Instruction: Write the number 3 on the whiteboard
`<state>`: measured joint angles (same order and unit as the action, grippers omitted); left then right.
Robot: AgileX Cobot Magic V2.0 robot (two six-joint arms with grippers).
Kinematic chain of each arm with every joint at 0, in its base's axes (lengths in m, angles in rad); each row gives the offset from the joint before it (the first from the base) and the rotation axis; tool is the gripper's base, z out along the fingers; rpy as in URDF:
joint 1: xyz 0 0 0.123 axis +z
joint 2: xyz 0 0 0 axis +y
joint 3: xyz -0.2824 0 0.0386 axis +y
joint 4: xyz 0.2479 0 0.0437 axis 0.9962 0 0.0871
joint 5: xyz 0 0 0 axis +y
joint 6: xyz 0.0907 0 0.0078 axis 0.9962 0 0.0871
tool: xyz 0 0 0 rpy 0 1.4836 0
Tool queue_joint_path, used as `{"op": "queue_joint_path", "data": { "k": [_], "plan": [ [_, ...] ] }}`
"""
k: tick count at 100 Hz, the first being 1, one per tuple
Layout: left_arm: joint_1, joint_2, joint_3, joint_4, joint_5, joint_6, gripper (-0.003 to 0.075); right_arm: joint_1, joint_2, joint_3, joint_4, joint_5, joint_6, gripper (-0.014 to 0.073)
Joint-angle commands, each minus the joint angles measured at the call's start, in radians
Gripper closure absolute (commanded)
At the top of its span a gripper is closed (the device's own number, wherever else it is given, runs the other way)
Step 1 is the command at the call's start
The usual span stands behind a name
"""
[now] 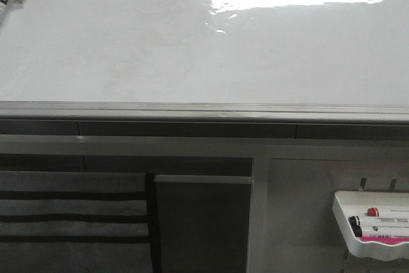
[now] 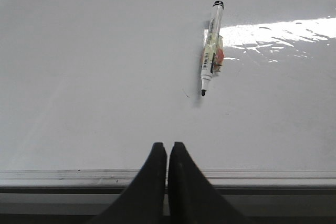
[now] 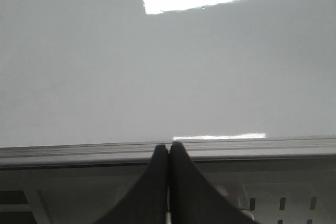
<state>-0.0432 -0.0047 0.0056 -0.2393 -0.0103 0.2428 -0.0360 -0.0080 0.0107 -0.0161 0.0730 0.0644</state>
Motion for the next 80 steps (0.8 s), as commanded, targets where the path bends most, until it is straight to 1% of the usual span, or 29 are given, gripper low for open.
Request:
{"op": "queue_joint_path", "data": {
  "k": [1,22,37,43,49,58,71,80],
  "plan": [
    [0.004,-0.028,0.007,-0.001,-0.080,-0.010,0.0741,-0.004,-0.016,0.026,-0.003,-0.083,-0.005,0.0663],
    [0.004,-0.028,0.007,-0.001,-0.080,-0.010,0.0741,-0.004,-0.016,0.026,-0.003,-0.096,-0.005,0.0663],
    [0.004,-0.028,0.007,-0.001,-0.099,-0.010,0.0741,-0.004,-0.016,0.023,0.072,-0.096,-0.005,0.0663],
    [0.004,-0.028,0.002,-0.036,-0.110,-0.010,0.0741,-0.004,-0.016,-0.001,0.093,-0.073,-0.005,0.0663],
    [0.004,-0.028,-0.018,-0.081,-0.107,-0.010,0.0741,-0.004,-0.013,-0.038,0.093,-0.020,-0.005,0.0663],
    [0.004,-0.024,-0.082,-0.122,-0.061,-0.010,0.0741,-0.002,0.002,-0.119,0.093,0.041,-0.005,0.0663],
    [0.004,0.030,-0.233,-0.113,0.084,-0.010,0.0741,-0.002,0.076,-0.264,0.091,0.149,-0.007,0.0663],
    [0.004,0.107,-0.345,-0.093,0.171,-0.010,0.0741,-0.002,0.162,-0.372,0.091,0.250,-0.057,0.0663]
  ]
}}
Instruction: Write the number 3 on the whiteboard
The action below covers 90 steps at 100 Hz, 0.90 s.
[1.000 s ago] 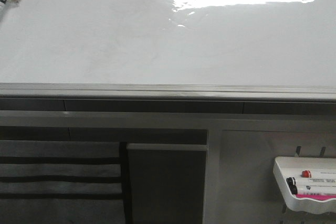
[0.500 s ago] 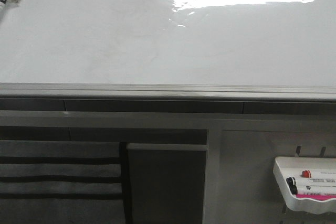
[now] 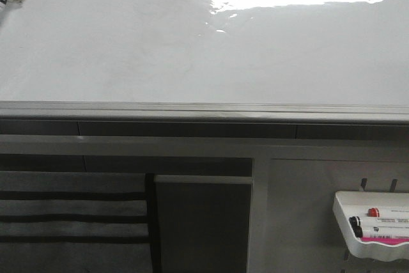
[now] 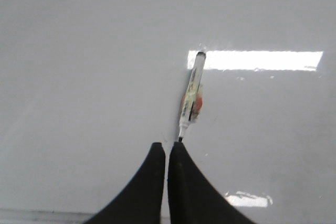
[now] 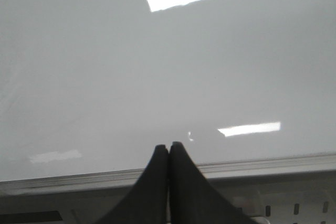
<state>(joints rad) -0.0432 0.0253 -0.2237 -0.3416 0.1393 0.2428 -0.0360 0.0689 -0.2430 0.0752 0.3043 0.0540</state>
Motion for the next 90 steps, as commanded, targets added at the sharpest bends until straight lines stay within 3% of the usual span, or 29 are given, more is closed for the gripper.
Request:
{"op": "queue_joint_path", "data": {
  "k": [1,23,38,75,84,90],
  "plan": [
    [0.004,0.084,-0.133,0.014,0.029,-0.010,0.0741,-0.002,0.092,-0.135,0.000,0.035,-0.054,0.0663],
    [0.004,0.319,-0.348,0.120,0.215,-0.008,0.0741,-0.002,0.339,-0.362,0.000,0.205,-0.126,0.0663],
    [0.004,0.422,-0.385,0.095,0.220,-0.008,0.0741,-0.002,0.452,-0.445,0.000,0.264,-0.126,0.0663],
    [0.004,0.541,-0.385,0.093,0.199,-0.008,0.0738,-0.002,0.580,-0.447,0.032,0.271,-0.126,0.0653],
    [0.004,0.562,-0.385,0.093,0.199,-0.005,0.0661,-0.002,0.602,-0.447,0.032,0.271,-0.127,0.0564],
    [0.004,0.579,-0.385,0.093,0.189,-0.006,0.0534,-0.002,0.615,-0.454,0.038,0.271,-0.127,0.0459]
  ]
}}
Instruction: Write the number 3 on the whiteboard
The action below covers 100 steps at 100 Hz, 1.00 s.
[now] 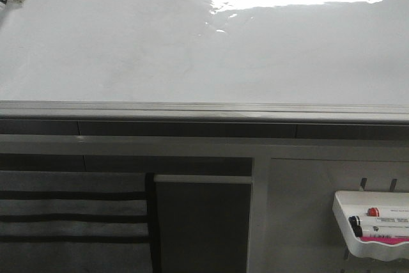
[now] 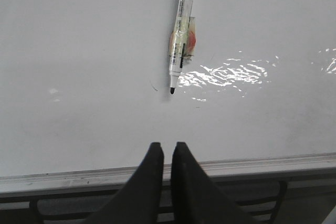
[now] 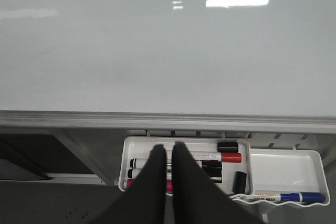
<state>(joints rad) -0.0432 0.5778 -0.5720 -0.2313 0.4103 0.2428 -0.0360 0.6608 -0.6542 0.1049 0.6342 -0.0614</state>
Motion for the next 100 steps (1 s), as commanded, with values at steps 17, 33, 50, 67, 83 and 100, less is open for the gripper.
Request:
{"op": "queue_joint_path", "data": {
  "k": [17,33,50,67,83,100],
  "plan": [
    [0.002,0.086,-0.041,-0.020,-0.123,-0.006,0.0208,0.036,0.057,-0.043,0.099,-0.095,-0.034,0.0223],
    [-0.025,0.203,-0.103,-0.020,-0.112,-0.003,0.0223,0.167,0.097,-0.043,0.325,-0.150,-0.243,0.0260],
    [-0.079,0.367,-0.199,0.021,-0.118,-0.003,0.0231,0.355,0.152,-0.043,0.358,-0.234,-0.275,0.0260],
    [-0.088,0.529,-0.282,0.046,-0.143,-0.003,0.0231,0.453,0.185,-0.043,0.358,-0.290,-0.275,0.0260],
    [-0.088,0.645,-0.331,0.059,-0.218,-0.003,0.0231,0.461,0.190,-0.043,0.358,-0.289,-0.275,0.0260],
    [-0.092,0.737,-0.391,0.059,-0.243,-0.003,0.0231,0.461,0.190,-0.043,0.358,-0.289,-0.275,0.0260]
  ]
}}
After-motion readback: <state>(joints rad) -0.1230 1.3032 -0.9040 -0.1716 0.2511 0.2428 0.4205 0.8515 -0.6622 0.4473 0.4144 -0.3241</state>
